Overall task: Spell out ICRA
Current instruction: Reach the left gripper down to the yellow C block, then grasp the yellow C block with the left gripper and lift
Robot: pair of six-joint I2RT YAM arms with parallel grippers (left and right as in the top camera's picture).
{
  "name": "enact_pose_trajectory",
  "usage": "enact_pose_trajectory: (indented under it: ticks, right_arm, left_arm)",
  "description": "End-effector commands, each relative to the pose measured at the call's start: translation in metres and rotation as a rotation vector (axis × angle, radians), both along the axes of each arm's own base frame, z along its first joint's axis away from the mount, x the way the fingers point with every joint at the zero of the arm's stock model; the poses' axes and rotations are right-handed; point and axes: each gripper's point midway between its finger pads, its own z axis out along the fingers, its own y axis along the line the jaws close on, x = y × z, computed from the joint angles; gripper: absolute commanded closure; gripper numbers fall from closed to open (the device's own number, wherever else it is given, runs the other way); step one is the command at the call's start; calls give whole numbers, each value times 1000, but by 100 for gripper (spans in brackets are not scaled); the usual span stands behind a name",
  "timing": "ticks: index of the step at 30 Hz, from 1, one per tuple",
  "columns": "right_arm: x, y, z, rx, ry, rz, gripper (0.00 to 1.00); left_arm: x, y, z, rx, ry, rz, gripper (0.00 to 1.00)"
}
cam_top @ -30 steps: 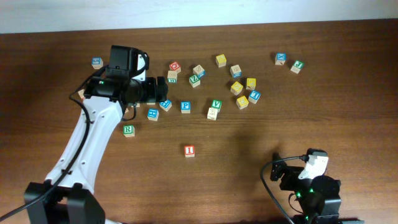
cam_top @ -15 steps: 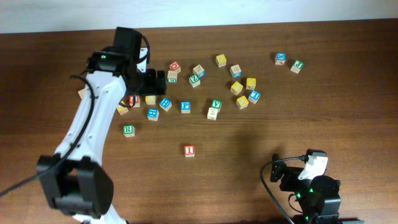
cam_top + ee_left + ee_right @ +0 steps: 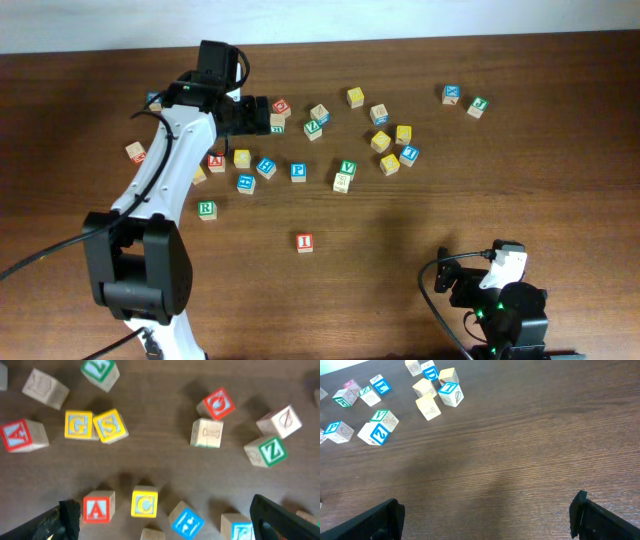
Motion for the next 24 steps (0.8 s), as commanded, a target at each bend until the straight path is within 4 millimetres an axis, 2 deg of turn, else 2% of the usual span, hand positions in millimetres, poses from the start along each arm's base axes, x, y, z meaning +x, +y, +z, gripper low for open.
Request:
enact_pose_trajectory:
  ticks: [1, 5, 12, 15, 19, 24]
  right_arm:
    - [0, -3, 2, -9, -5, -15, 2]
    - [0, -3, 2, -8, -4, -15, 2]
    - [0, -3, 2, -8, -4, -15, 2]
    - [0, -3, 2, -9, -4, -16, 2]
    - [0, -3, 2, -9, -5, -15, 2]
    - [0, -3, 2, -9, -5, -15, 2]
  left_arm:
    - [8, 0, -4, 3, -15, 19, 1]
    - [15, -1, 0, -4, -48, 19, 1]
    - [16, -1, 0, -4, -52, 19, 1]
    - [13, -1, -4, 0, -33, 18, 1]
    - [11, -1, -23, 14, 12, 8, 1]
    - [10, 0, -26, 15, 19, 8, 1]
